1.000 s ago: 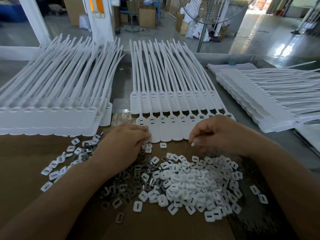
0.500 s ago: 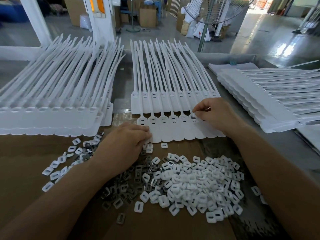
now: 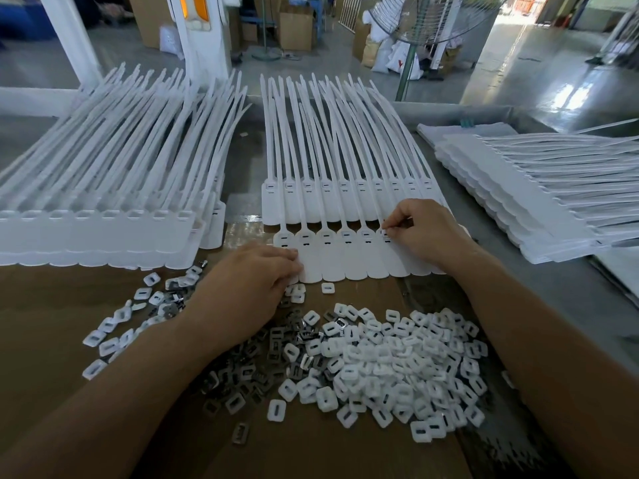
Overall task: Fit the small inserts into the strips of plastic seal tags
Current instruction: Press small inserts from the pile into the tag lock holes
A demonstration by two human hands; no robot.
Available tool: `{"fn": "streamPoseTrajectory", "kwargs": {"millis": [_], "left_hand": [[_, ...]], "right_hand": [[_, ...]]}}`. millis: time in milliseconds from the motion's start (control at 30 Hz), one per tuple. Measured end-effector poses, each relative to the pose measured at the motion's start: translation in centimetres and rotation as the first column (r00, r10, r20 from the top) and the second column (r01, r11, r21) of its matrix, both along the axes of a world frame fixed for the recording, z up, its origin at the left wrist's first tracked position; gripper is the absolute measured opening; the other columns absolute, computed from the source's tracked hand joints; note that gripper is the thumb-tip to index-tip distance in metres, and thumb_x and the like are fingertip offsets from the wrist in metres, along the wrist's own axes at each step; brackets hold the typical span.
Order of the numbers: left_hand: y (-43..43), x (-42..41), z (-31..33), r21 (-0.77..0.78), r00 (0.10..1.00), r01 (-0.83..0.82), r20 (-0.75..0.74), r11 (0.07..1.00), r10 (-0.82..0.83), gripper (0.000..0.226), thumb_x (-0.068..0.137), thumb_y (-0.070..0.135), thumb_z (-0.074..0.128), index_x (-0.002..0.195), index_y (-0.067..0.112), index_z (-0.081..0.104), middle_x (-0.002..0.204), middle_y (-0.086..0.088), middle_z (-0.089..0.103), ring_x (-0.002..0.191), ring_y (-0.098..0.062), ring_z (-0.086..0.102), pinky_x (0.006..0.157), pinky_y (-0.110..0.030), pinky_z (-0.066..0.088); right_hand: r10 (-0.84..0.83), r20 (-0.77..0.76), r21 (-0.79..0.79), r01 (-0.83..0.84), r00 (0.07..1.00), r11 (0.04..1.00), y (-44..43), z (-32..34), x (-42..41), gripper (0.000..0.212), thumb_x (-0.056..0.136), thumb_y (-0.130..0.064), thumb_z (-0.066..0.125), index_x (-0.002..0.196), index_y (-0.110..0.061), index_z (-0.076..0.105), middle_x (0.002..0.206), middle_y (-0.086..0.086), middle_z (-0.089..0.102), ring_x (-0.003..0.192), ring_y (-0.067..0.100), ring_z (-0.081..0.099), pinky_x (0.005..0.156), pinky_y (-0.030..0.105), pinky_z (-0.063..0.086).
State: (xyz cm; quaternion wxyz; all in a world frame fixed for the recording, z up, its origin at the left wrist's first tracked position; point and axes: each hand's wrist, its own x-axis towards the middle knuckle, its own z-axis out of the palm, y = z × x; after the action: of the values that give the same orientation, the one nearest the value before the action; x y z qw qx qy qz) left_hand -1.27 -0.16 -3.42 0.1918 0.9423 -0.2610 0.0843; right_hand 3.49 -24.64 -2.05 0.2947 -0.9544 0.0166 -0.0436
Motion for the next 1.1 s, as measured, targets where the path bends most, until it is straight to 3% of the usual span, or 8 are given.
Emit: {"fn": "streamPoseTrajectory", "kwargs": {"millis": [267,433,700,1100], "left_hand": [[-0.2,0.1,0.0,0.004,1.0,-0.001,-0.004,1.0,0.001,0.026,0.09,0.02,0.052,0.113,0.022,0.064,0.125,0.007,0.057,0.118,-0.014,0.049,0.095,-0.018,0.025],[-0.1,0.0,0.2,-0.007,1.0,-0.01,-0.004,1.0,0.01,0.025,0.089,0.019,0.054,0.112,0.022,0.065,0.123,0.006,0.059,0.115,-0.015,0.051,0.094,-0.019,0.027],[0.0,0.1,0.1,-0.008,1.0,-0.012,-0.006,1.0,0.012,0.026,0.09,0.02,0.053,0.113,0.023,0.064,0.124,0.007,0.058,0.117,-0.013,0.049,0.095,-0.019,0.027],[-0.2,-0.1,0.2,-0.008,1.0,-0.007,0.001,1.0,0.007,0.027,0.091,0.024,0.05,0.115,0.025,0.063,0.126,0.01,0.056,0.118,-0.011,0.047,0.094,-0.017,0.024]], "right_hand": [[-0.028,0.026,0.085,0.026,0.999,0.996,-0.2,0.0,0.0,0.017,0.082,-0.01,0.066,0.076,-0.026,0.066,0.07,-0.02,0.056,0.069,-0.004,0.051,0.058,0.008,0.033],[-0.014,0.0,0.105,0.014,1.0,0.994,0.0,0.7,0.2,0.022,0.079,-0.006,0.068,0.075,-0.025,0.057,0.073,-0.011,0.058,0.082,0.013,0.057,0.077,0.027,0.044],[-0.045,-0.127,0.083,0.056,0.991,0.995,0.1,1.1,1.3,0.026,0.075,-0.005,0.071,0.072,-0.027,0.056,0.082,-0.004,0.062,0.089,0.018,0.06,0.084,0.035,0.052],[0.016,-0.102,0.102,-0.005,0.995,0.995,-0.2,2.4,0.6,0.023,0.083,-0.005,0.061,0.073,-0.025,0.059,0.077,-0.005,0.062,0.067,0.006,0.056,0.053,0.017,0.039]]}}
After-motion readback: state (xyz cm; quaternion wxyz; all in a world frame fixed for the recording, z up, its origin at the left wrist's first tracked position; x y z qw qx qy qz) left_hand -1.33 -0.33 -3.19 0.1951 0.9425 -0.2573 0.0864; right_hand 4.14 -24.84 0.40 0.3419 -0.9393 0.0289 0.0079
